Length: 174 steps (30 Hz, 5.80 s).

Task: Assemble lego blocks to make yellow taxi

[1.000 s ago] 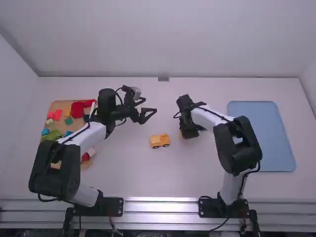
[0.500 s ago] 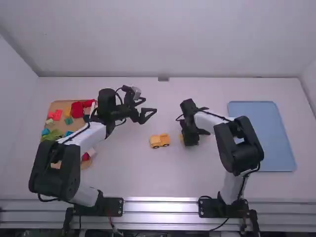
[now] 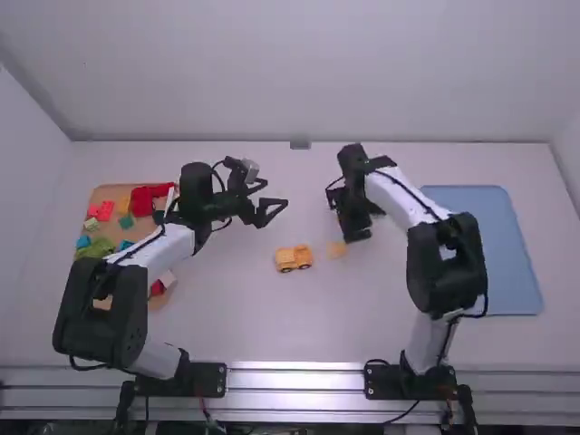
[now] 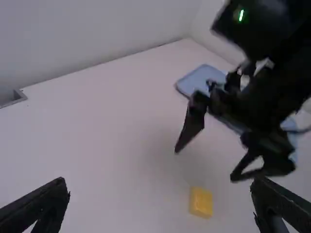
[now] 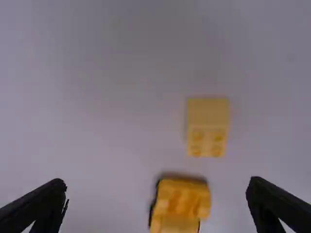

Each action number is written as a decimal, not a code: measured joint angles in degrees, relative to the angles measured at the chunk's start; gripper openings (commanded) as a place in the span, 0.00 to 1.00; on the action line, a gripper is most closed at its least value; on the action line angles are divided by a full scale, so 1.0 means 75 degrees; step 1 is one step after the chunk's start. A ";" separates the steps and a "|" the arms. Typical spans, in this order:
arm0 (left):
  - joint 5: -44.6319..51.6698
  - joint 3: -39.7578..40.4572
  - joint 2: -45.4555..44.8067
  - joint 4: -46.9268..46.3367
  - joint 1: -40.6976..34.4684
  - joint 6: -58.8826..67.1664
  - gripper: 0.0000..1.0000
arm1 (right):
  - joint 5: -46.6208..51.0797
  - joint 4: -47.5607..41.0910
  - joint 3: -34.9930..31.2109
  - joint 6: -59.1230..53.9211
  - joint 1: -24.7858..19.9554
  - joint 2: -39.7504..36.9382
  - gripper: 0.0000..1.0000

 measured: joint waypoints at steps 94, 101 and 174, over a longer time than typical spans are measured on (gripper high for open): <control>0.1652 0.0000 -0.0003 -0.3060 0.0000 0.4511 0.99 | -0.5960 0.5473 -0.4395 -2.2376 -0.1999 0.0810 0.99; 0.1652 0.0000 -0.0003 -0.3179 0.0003 0.4511 0.99 | -0.6199 0.4162 -0.4042 -2.3288 -0.2288 0.1005 0.90; 0.0248 -0.1256 0.3127 0.0519 -0.1230 0.6070 0.50 | -0.6665 0.1542 -0.1845 -2.3192 -0.0810 0.1341 0.01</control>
